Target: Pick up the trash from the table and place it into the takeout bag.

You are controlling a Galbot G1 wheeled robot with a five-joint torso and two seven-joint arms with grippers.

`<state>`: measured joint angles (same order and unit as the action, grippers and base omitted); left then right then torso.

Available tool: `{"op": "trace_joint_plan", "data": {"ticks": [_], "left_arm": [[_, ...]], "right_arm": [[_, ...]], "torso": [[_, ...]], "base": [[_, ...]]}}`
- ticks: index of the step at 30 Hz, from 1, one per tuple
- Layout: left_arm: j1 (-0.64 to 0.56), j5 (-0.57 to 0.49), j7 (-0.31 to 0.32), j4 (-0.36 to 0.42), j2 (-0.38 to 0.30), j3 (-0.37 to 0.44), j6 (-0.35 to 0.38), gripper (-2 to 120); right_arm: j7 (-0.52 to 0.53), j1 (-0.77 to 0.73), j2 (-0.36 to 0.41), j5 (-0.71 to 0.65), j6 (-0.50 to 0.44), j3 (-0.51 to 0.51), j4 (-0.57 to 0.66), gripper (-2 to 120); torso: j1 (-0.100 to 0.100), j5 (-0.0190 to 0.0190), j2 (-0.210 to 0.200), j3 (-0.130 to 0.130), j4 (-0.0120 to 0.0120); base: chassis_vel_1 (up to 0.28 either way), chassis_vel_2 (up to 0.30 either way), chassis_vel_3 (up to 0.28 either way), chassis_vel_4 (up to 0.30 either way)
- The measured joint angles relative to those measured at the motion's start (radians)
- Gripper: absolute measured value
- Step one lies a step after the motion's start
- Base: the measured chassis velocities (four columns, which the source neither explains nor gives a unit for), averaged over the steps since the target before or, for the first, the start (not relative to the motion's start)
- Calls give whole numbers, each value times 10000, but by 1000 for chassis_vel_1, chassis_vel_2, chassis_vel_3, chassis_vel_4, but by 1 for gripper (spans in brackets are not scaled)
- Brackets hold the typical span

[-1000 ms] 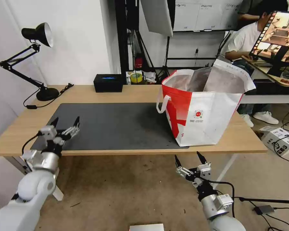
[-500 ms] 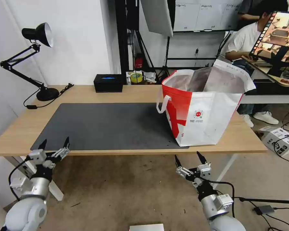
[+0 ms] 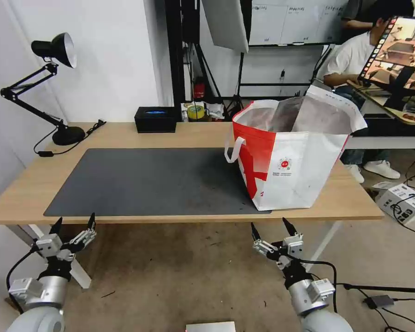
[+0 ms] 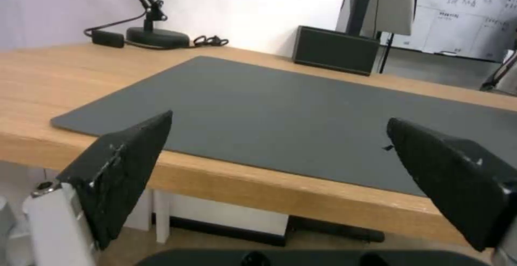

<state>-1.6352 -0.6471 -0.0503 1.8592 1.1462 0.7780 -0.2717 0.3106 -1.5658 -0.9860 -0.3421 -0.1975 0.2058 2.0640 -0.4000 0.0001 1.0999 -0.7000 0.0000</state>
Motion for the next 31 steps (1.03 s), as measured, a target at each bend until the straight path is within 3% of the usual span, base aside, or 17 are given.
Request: {"op": "trace_joint_plan", "data": {"ticks": [31], "left_arm": [[35,-30,3,-15,-23,-23,3,100]], "right_arm": [[0,0,0,0,0,0,0,100]], "torso": [[-1,0,0,0,0]], "base": [[0,0,0,0]]}}
